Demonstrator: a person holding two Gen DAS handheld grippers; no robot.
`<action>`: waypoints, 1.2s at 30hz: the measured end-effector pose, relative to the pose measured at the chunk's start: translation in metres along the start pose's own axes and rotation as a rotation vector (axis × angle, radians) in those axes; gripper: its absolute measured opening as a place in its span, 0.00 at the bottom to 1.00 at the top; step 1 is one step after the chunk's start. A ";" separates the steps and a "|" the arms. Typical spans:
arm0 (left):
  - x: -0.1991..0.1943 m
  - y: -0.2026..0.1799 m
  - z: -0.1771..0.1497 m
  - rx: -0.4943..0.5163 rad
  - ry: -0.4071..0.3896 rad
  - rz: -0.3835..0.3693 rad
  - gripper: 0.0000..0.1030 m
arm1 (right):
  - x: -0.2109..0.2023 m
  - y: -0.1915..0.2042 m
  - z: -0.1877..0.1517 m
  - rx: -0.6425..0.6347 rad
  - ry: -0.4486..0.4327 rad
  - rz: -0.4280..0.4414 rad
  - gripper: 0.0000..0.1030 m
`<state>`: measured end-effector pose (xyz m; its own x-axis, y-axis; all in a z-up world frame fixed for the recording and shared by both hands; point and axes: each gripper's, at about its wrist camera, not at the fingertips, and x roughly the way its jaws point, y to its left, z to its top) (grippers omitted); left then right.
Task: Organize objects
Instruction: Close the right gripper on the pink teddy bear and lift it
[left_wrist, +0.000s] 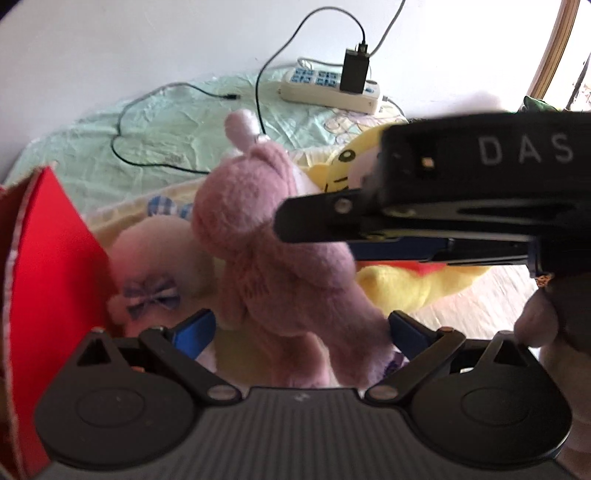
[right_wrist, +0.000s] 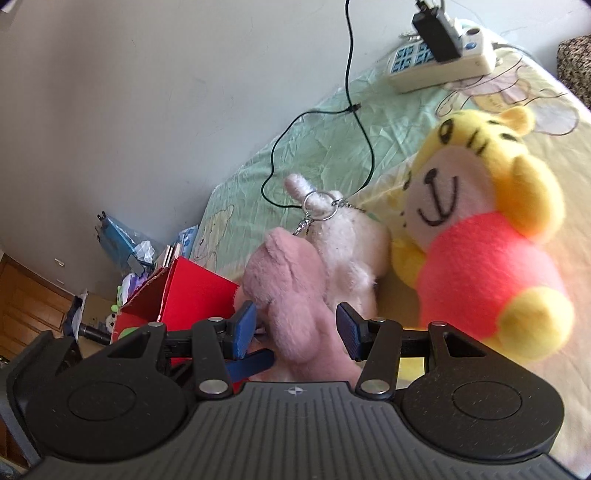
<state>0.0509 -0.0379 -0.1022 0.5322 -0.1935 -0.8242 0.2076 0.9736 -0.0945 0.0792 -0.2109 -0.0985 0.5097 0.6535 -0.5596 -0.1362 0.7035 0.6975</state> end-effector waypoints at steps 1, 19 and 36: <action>0.005 0.003 0.001 -0.009 0.013 -0.013 0.97 | 0.004 0.000 0.001 -0.002 0.008 0.001 0.50; 0.006 -0.007 0.001 0.009 0.035 -0.076 0.70 | -0.004 0.002 -0.012 -0.008 0.025 0.017 0.30; -0.045 -0.056 -0.033 0.057 -0.037 -0.053 0.66 | -0.056 0.014 -0.055 -0.075 -0.018 0.046 0.30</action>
<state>-0.0117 -0.0795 -0.0784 0.5488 -0.2495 -0.7979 0.2815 0.9538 -0.1046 0.0026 -0.2220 -0.0818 0.5163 0.6810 -0.5192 -0.2224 0.6921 0.6866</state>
